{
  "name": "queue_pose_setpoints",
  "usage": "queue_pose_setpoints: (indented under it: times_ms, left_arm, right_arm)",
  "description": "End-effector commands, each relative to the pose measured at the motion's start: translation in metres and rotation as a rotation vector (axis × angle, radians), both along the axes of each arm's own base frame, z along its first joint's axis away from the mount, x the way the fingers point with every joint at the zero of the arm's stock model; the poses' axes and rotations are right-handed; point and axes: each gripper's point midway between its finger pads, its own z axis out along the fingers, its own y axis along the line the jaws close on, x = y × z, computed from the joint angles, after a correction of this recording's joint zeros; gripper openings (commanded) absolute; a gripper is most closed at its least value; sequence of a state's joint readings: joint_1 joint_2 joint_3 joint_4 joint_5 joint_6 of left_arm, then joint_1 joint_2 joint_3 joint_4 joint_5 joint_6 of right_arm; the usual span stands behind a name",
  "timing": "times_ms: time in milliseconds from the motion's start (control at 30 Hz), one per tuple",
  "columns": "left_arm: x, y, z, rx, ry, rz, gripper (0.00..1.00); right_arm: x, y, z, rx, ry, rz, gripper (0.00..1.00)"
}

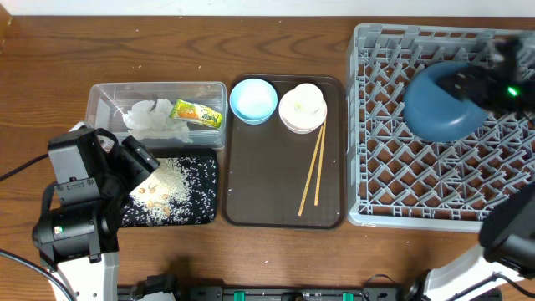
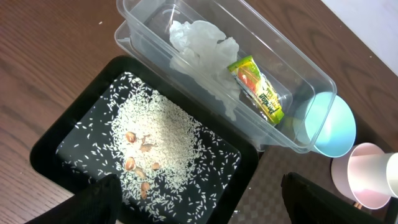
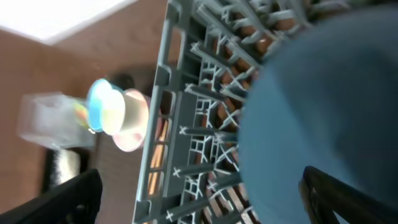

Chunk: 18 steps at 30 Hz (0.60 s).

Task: Sort waste into correct bins and load items into the dishwasher rack
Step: 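Release the plate and withdraw the right gripper from the rack, then move the right gripper down to the wooden chopsticks on the brown tray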

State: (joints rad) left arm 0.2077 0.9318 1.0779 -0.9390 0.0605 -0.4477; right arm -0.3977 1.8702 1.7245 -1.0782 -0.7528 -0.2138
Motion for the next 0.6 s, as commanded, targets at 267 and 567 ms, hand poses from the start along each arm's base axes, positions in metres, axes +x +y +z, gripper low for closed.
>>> queue_pose_setpoints:
  times_ms: [267,567]
  left_arm:
    - [0.000,0.003,0.003,0.014,-0.003,0.008,0.84]
    - [0.000,0.003,0.003,0.013,-0.003,0.008,0.85]
  right_arm:
    - [-0.001,0.093,-0.001,-0.632,0.109,0.058,0.99]
    - [-0.050,0.245,0.004,-0.324,0.112,0.373,0.93]
